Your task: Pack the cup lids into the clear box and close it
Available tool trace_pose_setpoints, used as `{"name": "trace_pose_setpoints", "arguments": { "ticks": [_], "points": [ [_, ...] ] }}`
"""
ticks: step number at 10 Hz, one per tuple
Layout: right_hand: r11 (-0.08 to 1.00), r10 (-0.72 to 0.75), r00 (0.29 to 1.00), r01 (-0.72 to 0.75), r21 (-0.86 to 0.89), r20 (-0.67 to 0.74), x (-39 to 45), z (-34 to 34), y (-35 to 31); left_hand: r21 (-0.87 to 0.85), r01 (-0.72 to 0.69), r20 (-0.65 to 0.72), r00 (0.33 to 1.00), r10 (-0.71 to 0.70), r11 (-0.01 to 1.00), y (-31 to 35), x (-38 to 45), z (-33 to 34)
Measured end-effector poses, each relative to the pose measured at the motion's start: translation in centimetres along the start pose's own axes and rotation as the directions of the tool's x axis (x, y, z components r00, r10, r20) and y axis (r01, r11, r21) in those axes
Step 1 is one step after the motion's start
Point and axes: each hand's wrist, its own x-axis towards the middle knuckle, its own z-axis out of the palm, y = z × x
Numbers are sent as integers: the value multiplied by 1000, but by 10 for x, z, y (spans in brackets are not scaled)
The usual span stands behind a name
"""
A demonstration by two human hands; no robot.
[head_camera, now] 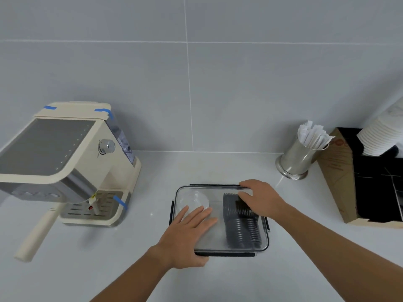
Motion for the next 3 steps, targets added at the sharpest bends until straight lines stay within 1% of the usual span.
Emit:
{"name": "trace_pose_setpoints", "arguments": {
  "ticks": [1, 2, 3],
  "points": [
    [998, 18, 1000, -18, 65, 7, -16, -10, -7, -24, 25, 68, 997, -24, 999, 6, 2, -6],
    [968, 38, 999, -33, 248, -13, -34, -16, -17, -158, 104, 98, 991, -89, 982, 13, 6, -26],
    [880, 27, 999, -7, 476, -37, -43, -26, -31, -253, 157, 29, 988, -155, 955, 15, 12, -54]
  ]
}}
